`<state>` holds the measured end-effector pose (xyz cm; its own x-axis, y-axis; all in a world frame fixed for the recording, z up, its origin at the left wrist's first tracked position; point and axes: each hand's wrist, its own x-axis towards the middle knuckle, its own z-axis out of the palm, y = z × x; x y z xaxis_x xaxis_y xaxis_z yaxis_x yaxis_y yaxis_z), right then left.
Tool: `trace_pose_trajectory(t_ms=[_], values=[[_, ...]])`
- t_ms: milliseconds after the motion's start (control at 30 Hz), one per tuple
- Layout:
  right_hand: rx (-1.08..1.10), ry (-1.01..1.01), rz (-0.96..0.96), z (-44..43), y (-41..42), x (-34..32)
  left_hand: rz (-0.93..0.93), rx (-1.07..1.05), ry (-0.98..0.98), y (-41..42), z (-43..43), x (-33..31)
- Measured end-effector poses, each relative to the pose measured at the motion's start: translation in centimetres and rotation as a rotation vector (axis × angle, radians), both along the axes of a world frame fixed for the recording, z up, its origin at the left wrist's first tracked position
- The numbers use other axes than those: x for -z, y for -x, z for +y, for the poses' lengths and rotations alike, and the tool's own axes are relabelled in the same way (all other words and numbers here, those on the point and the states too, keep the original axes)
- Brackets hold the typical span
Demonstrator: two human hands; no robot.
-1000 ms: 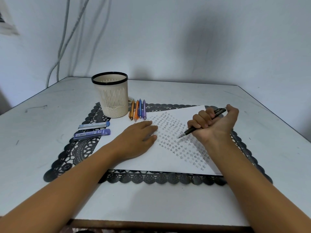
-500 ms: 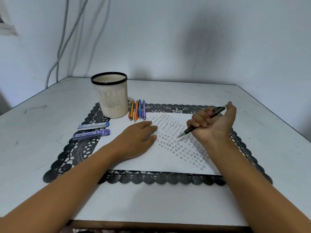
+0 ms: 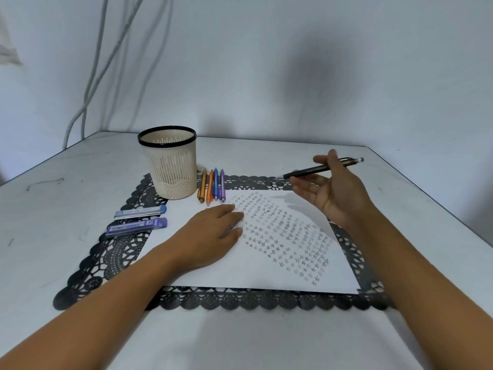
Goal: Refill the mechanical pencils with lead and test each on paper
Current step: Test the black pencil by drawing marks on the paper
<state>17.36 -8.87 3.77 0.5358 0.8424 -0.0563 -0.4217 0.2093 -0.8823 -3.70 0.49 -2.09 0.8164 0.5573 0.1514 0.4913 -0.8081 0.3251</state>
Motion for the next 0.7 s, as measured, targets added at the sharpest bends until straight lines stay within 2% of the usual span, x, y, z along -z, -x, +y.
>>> trace_pose_trajectory(t_ms=[100,267,400,567,700], values=[[-0.045,-0.010,-0.083,-0.3,-0.8,1.0,0.011,0.002,-0.007,0.1,0.0,0.0],[-0.025,0.139,-0.247,-0.1,-2.1,3.0,0.011,0.006,-0.018,-0.1,0.0,0.0],[-0.064,0.124,-0.327,0.2,-2.5,3.6,0.010,0.011,-0.015,-0.1,0.0,0.0],[0.006,0.189,-0.655,-0.4,-3.0,4.3,0.017,0.015,-0.016,-0.1,0.2,0.2],[0.073,0.229,-0.701,-0.3,-2.8,4.5,0.023,0.009,-0.024,-0.2,0.3,0.4]])
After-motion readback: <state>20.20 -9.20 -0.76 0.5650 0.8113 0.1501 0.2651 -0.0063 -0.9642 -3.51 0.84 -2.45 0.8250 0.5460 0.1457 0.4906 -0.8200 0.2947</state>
